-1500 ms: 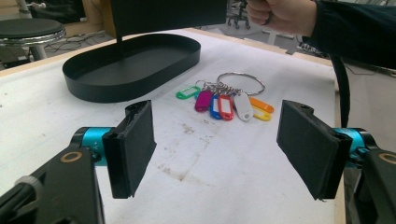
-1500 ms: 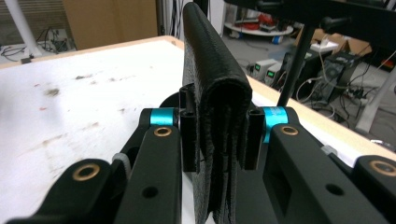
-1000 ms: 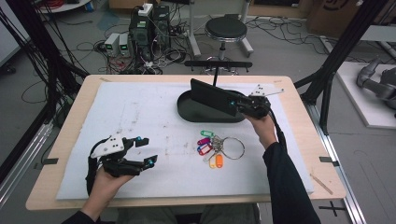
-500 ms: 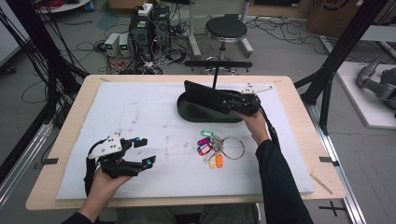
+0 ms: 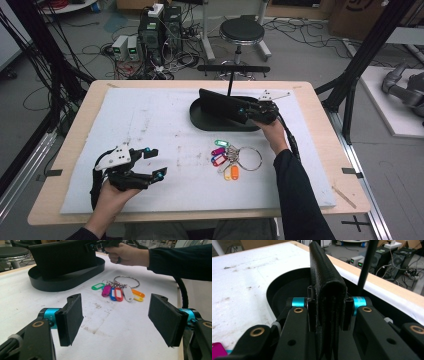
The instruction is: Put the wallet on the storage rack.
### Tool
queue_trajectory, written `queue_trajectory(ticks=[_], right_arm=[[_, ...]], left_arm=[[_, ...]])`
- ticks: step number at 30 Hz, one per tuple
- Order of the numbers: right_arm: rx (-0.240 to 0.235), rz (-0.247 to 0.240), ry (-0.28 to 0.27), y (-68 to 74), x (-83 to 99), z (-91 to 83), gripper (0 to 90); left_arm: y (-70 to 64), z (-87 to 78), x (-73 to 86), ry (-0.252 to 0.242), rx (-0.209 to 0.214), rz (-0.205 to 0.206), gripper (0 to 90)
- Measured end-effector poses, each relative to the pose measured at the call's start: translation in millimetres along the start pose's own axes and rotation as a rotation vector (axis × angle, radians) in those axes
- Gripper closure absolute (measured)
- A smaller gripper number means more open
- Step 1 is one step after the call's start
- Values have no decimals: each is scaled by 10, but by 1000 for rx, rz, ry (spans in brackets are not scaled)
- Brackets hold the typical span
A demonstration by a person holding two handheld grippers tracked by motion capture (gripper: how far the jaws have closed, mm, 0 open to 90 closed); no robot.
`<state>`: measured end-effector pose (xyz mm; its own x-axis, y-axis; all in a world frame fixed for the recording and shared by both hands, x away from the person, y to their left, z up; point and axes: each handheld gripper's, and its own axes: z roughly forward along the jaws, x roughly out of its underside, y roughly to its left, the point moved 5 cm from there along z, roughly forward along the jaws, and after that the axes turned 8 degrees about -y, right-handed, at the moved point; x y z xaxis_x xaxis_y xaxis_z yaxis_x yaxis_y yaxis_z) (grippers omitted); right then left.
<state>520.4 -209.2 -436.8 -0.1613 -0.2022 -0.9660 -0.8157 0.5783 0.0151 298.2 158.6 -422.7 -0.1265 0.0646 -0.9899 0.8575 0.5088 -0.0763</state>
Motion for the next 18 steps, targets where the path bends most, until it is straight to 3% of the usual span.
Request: queue_trajectory(ticks=[5, 9, 18], right_arm=[[9, 21, 31, -46, 55, -15, 746], [23, 7, 79, -65, 88, -30, 736], [46, -16, 132, -73, 116, -45, 690]], left_arm=[[-7, -4, 0, -1, 0, 0, 276], [-7, -1, -1, 0, 2, 2, 275], [-2, 14, 6, 9, 7, 4, 275]])
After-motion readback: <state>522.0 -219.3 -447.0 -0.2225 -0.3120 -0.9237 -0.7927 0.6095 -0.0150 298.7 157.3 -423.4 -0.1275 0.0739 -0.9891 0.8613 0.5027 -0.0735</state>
